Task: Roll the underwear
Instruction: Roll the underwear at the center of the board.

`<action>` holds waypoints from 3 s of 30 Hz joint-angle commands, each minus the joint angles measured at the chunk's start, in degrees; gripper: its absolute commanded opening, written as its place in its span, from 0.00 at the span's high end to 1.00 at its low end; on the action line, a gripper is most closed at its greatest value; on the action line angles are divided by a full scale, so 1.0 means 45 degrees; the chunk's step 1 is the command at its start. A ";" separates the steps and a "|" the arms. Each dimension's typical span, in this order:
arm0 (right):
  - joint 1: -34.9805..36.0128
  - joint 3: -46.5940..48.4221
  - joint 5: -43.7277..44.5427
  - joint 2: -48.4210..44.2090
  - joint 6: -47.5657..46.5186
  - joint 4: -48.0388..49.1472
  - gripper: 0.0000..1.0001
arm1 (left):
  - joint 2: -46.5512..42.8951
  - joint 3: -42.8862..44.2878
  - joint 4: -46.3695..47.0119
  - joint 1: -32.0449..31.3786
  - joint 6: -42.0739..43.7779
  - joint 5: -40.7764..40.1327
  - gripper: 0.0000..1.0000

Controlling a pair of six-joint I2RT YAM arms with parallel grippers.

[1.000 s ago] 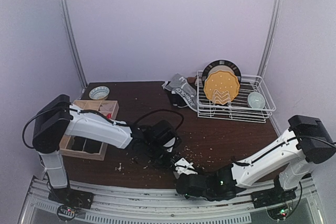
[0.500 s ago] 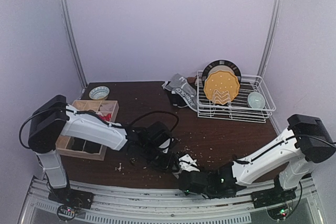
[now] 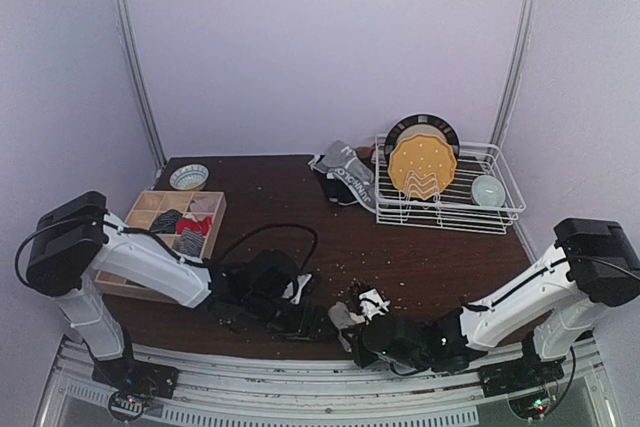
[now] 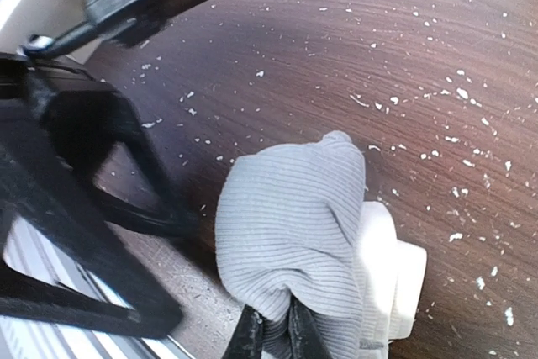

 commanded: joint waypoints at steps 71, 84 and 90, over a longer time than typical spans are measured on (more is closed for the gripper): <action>-0.0283 -0.3861 -0.2749 0.0733 0.1507 0.2262 1.00 | 0.3779 0.2385 0.2350 -0.0954 -0.5049 -0.1234 1.00; 0.0249 -0.1070 -0.1523 -0.5251 -0.0458 -0.3772 0.57 | 0.0706 0.3066 -0.4032 -0.0795 -0.0672 -0.3924 1.00; 0.0225 -0.1435 -0.0637 -0.6318 -0.0520 -0.4220 0.56 | 0.0466 0.3356 -0.6919 -0.0587 0.0773 -0.4508 1.00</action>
